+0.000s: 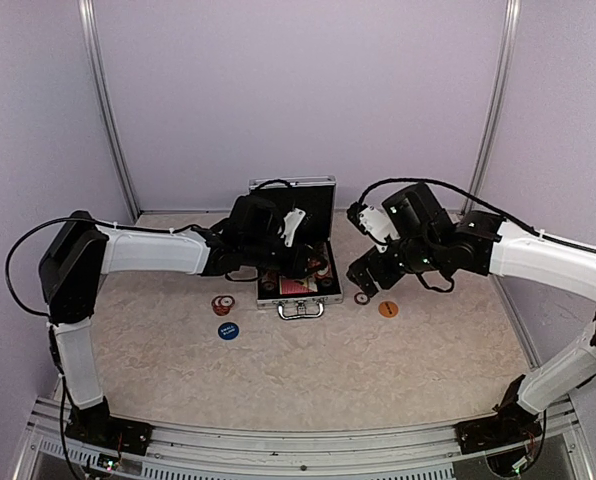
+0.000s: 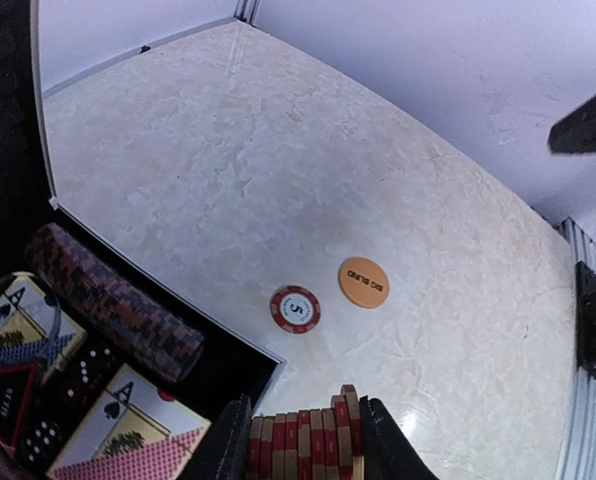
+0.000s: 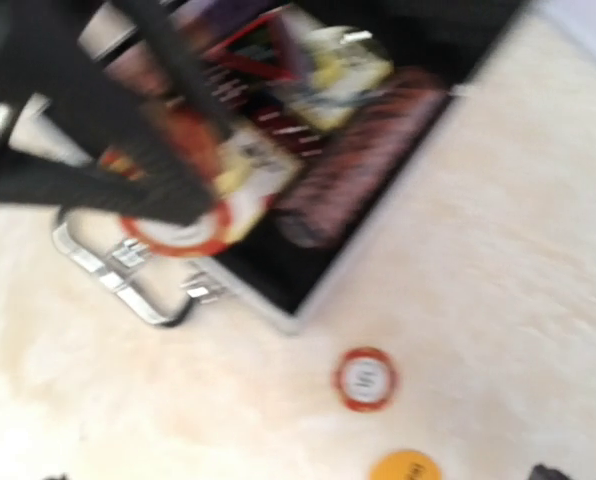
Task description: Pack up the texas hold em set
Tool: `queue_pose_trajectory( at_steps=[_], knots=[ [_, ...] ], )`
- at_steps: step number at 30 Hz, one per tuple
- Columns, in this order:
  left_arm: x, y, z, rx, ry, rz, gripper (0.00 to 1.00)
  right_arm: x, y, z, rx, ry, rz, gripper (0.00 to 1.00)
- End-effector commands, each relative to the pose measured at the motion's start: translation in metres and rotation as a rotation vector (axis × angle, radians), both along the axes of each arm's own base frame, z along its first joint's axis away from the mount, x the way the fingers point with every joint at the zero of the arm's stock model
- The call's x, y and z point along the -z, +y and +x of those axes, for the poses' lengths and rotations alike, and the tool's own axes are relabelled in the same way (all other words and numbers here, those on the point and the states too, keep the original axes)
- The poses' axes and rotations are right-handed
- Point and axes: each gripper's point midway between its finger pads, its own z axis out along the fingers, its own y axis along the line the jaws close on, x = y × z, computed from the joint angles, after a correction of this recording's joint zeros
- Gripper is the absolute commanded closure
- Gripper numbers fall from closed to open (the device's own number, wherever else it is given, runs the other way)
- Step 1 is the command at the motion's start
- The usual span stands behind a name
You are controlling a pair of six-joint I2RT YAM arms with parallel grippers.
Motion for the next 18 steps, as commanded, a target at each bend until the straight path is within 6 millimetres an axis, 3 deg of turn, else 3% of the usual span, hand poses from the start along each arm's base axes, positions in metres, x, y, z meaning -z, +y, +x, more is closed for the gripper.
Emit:
queue_pose_trajectory(
  at_steps=[1,5,18],
  knots=[
    [0.015,-0.007,0.014,0.078,-0.135,0.123,1.00,-0.019,-0.028,0.014,0.149,-0.027,0.108,0.00],
    [0.024,-0.012,0.021,0.113,-0.199,0.170,1.00,-0.013,-0.036,0.018,0.206,-0.007,0.136,0.00],
    [0.051,-0.022,0.044,0.140,-0.337,0.322,1.00,0.006,-0.031,0.018,0.209,0.050,0.142,0.00]
  ],
)
